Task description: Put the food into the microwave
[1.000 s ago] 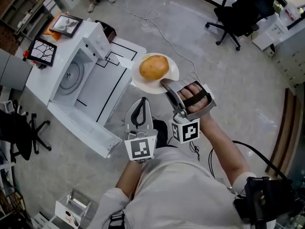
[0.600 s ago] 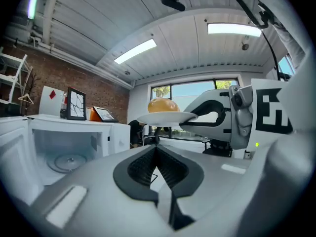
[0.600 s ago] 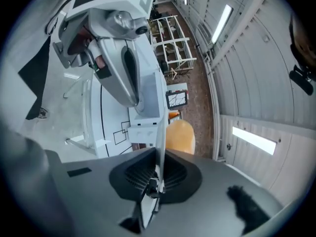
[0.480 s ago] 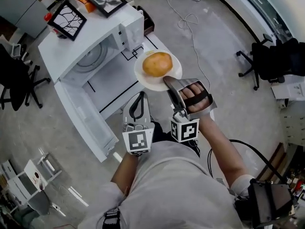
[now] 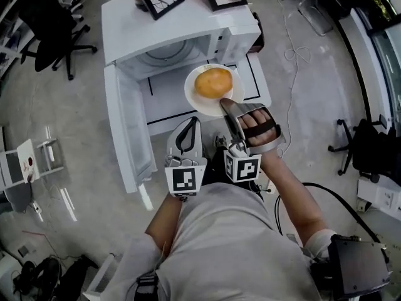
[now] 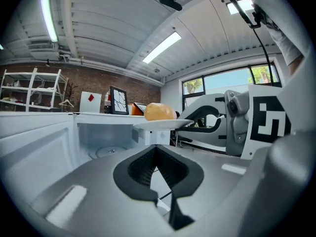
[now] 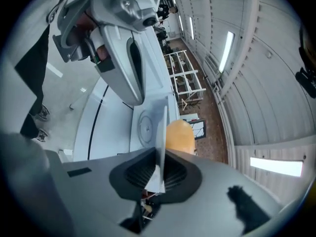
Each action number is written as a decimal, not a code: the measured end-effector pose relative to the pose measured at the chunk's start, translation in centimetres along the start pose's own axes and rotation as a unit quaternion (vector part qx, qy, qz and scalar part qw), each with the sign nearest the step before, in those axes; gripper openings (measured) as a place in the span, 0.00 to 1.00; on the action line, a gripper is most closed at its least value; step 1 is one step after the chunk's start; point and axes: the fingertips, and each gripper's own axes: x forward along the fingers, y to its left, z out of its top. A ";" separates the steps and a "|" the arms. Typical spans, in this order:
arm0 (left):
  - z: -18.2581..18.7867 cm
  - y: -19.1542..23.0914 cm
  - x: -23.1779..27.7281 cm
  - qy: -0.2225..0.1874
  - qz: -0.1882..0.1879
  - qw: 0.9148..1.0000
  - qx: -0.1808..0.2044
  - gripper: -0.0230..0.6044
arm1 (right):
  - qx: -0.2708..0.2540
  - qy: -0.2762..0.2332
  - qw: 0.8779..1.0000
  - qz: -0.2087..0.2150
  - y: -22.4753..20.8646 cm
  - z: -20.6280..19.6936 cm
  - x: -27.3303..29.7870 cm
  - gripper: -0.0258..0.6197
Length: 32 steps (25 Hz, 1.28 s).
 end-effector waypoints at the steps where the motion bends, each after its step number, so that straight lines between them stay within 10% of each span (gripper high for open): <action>1: 0.0 0.4 0.2 -0.002 0.016 1.000 -0.002 0.05 | -0.004 -0.015 1.000 0.002 0.1 0.1 0.7 0.08; 17: -3.5 3.6 2.5 -0.007 0.198 0.980 -0.003 0.05 | -0.028 -0.161 0.986 0.010 2.2 0.3 7.8 0.08; 32: -7.2 6.7 4.1 0.016 0.193 0.981 0.002 0.05 | -0.043 -0.139 0.988 0.048 3.6 2.8 14.9 0.08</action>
